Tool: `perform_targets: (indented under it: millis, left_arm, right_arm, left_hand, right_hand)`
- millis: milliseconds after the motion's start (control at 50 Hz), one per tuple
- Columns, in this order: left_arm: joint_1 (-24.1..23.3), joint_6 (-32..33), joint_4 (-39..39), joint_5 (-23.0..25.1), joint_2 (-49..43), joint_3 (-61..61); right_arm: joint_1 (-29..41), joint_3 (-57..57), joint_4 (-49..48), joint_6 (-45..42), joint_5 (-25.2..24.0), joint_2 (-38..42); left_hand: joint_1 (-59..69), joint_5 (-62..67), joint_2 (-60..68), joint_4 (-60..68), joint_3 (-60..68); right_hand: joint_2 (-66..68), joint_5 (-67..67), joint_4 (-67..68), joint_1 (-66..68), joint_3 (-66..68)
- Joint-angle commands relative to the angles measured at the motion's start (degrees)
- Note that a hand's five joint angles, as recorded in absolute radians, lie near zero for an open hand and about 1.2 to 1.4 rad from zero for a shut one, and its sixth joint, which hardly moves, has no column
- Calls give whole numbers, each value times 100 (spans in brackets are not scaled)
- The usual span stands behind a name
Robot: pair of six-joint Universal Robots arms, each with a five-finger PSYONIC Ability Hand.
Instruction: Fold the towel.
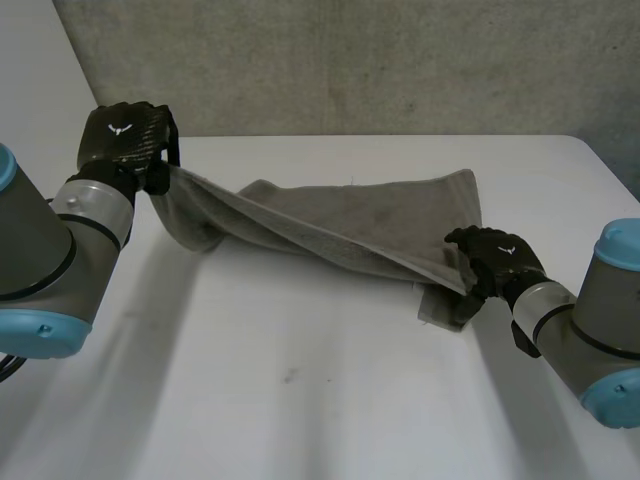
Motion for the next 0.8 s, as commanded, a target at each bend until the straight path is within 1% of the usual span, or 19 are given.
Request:
perform_targets:
  millis: [20,40,80,100,120,140,160,180,200,260,300,320,360,480,500,580,600,720,800]
  left_arm:
    - [125,-10,0,-19,10,-29]
    - [125,-10,0,-19,10,-29]
    - [160,-36,9,-28,10,-47]
    - [161,-36,9,-28,10,-47]
    - [178,-80,9,-19,1,-47]
    - [178,-123,0,-19,1,-47]
    - [178,-124,0,-19,1,-47]
    - [178,-167,0,-19,1,-56]
    - [178,-203,0,-19,1,-64]
    - [178,-221,-9,-10,1,-82]
    - [161,-229,-17,-10,19,-91]
    - [161,-229,-18,-10,19,-91]
    - [117,-229,-18,-10,27,-91]
    - [81,-229,-26,-10,36,-91]
    - [73,-229,-35,-10,36,-99]
    - [64,-229,-44,-10,36,-117]
    - [73,-229,-44,-2,36,-152]
    - [73,-229,-26,16,36,-240]
    - [64,-229,-26,16,36,-258]
  right_arm:
    - [-60,-22,-262,-74,449,278]
    - [-61,-22,-263,-74,450,278]
    - [-87,-13,-341,-101,608,278]
    - [-87,-13,-342,-101,608,278]
    - [-96,-13,-342,-92,643,269]
    - [-96,-13,-324,-83,661,225]
    - [-96,-13,-324,-83,661,225]
    - [-104,-22,-307,-66,635,173]
    - [-139,-48,-289,-31,583,94]
    - [-236,-66,-289,-13,547,-74]
    - [-420,-92,-271,-4,434,-459]
    - [-421,-92,-271,-4,433,-461]
    - [-456,-101,-280,-109,127,-758]
    - [-491,-215,-157,-118,-244,-1102]
    - [-439,-198,-27,-127,-435,-1102]
    - [-430,-277,291,-153,-543,-874]
    - [-421,-303,413,-188,-578,-674]
    - [-430,-478,703,-733,-596,12]
    - [-439,-567,801,-663,-587,251]
  left_hand:
    - [1076,1059,1019,1019,1024]
    - [1076,1059,1019,1019,1024]
    - [1076,1059,1019,1019,1024]
    - [1076,1059,1019,1019,1024]
    - [1076,1059,1019,1019,1024]
    - [1076,1059,1019,1019,1024]
    - [1076,1059,1019,1019,1024]
    - [1076,1059,1019,1019,1024]
    - [1076,1059,1019,1019,1024]
    - [1076,1059,1019,1019,1024]
    - [1076,1059,1019,1019,1024]
    - [1076,1059,1019,1019,1024]
    - [1076,1059,1019,1019,1024]
    - [1076,1059,1019,1019,1024]
    - [1076,1059,1019,1019,1024]
    - [1076,1059,1019,1019,1024]
    - [1076,1059,1019,1019,1024]
    - [1076,1059,1019,1019,1024]
    - [1076,1059,1019,1019,1024]
  right_hand:
    - [-503,-385,-506,-324,-390]
    - [-503,-385,-506,-324,-390]
    - [341,459,338,520,454]
    - [346,465,343,525,460]
    - [1546,1664,1542,1724,1659]
    - [3406,3524,3403,3585,3519]
    - [3425,3543,3421,3603,3538]
    - [5290,5408,5287,5468,5403]
    - [6485,6603,6482,6664,6598]
    - [6497,6615,6494,6676,6610]
    - [6497,6615,6494,6676,6610]
    - [6497,6615,6494,6676,6610]
    - [6497,6615,6494,6676,6610]
    - [6497,6615,6494,6676,6610]
    - [6497,6615,6494,6676,6610]
    - [6497,6615,6494,6676,6610]
    - [6497,6615,6494,6676,6610]
    - [6497,6615,6494,6676,6610]
    - [6150,6268,6147,6328,6263]
